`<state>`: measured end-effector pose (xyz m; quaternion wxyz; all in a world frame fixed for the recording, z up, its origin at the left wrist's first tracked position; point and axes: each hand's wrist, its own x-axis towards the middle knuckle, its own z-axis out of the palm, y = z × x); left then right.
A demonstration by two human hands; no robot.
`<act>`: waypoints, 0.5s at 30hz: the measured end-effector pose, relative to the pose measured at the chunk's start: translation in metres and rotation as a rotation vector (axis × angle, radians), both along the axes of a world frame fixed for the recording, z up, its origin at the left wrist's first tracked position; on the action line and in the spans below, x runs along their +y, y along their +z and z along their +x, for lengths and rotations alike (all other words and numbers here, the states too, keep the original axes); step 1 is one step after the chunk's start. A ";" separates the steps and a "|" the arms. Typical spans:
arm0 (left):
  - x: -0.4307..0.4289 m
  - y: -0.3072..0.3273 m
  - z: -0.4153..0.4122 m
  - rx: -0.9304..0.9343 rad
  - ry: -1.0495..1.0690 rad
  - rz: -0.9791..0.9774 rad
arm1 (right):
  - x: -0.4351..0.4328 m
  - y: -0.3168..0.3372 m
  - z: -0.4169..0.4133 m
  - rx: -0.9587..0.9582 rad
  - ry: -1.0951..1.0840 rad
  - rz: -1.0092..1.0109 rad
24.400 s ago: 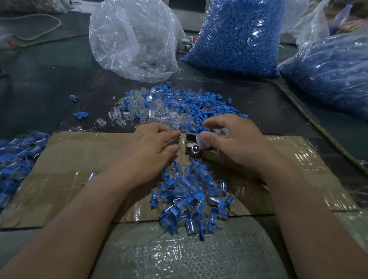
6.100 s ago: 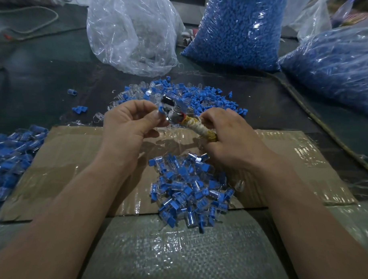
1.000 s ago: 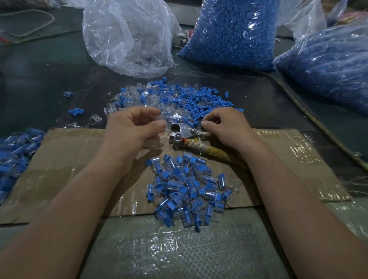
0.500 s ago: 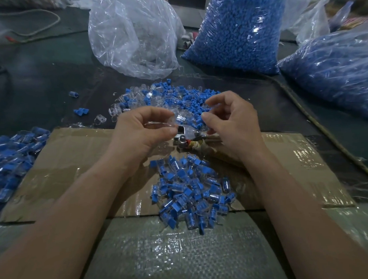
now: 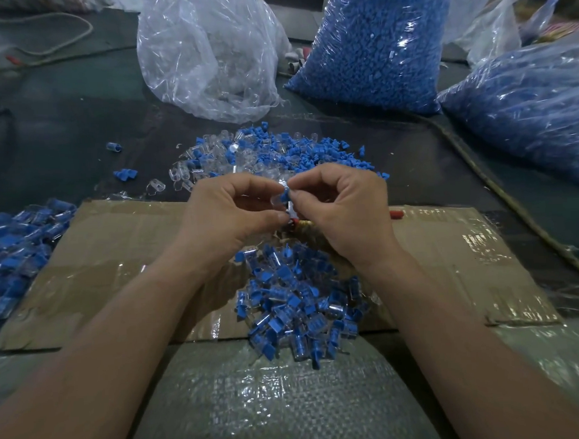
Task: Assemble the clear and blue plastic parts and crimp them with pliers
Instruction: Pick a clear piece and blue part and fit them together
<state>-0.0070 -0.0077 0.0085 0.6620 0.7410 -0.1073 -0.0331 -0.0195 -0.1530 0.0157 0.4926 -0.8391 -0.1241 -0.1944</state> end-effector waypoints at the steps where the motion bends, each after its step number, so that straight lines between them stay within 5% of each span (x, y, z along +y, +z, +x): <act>1: 0.000 0.000 0.000 -0.008 -0.002 0.000 | 0.000 0.000 0.000 -0.003 0.007 -0.004; 15: 0.000 0.003 -0.005 -0.017 -0.008 -0.148 | -0.004 0.002 0.000 0.291 0.214 0.134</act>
